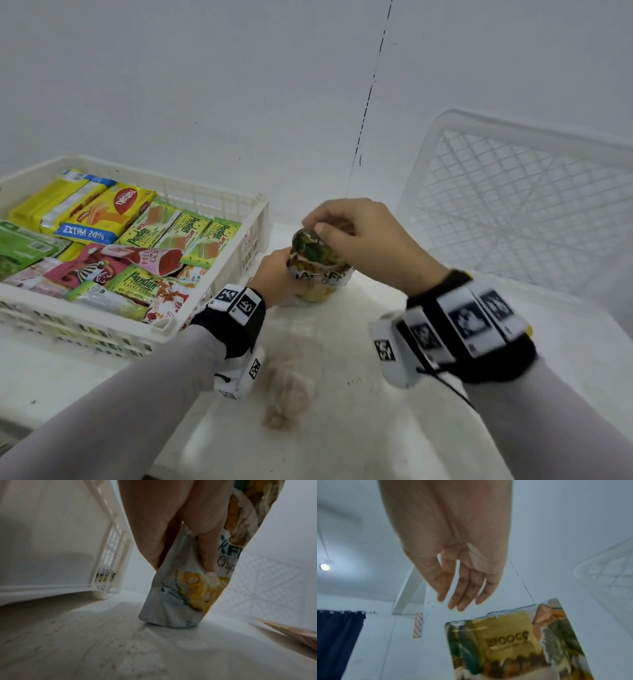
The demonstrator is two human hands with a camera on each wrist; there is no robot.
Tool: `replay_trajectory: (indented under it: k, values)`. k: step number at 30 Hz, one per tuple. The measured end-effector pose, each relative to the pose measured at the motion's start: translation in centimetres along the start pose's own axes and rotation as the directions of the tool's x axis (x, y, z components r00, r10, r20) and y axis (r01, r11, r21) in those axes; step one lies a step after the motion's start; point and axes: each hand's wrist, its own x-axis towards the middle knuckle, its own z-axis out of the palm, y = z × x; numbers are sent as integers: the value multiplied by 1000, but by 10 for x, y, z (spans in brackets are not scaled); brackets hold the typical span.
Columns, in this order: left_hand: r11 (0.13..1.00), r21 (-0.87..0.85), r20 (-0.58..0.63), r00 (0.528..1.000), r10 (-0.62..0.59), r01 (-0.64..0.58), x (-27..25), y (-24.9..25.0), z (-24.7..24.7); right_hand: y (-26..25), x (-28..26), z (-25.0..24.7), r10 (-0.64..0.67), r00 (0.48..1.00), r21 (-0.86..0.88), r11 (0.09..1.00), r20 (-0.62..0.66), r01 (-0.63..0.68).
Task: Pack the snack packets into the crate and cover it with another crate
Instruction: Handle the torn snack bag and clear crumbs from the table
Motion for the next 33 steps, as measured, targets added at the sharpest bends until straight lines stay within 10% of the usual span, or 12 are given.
replay_trajectory:
  k: [4,8,14,25,33]
  values:
    - [999,34,-31,999,17,-16,-4,2,-2,5,-45,17,-139,990,237,962,2,135]
    - [998,-69,-13,1000,1,-2,-8,4,-2,38,-68,60,-5,889,-168,981,459,92]
    - [997,-75,-13,999,29,-30,-13,7,-1,68,-67,124,166,770,-321,946,617,53]
    - [990,-131,-2,998,59,-58,-20,5,-2,65,-78,114,147,861,-202,978,486,-53]
    - [997,42,16,998,58,-58,-15,3,2,36,-80,-1,36,999,201,979,-40,-27]
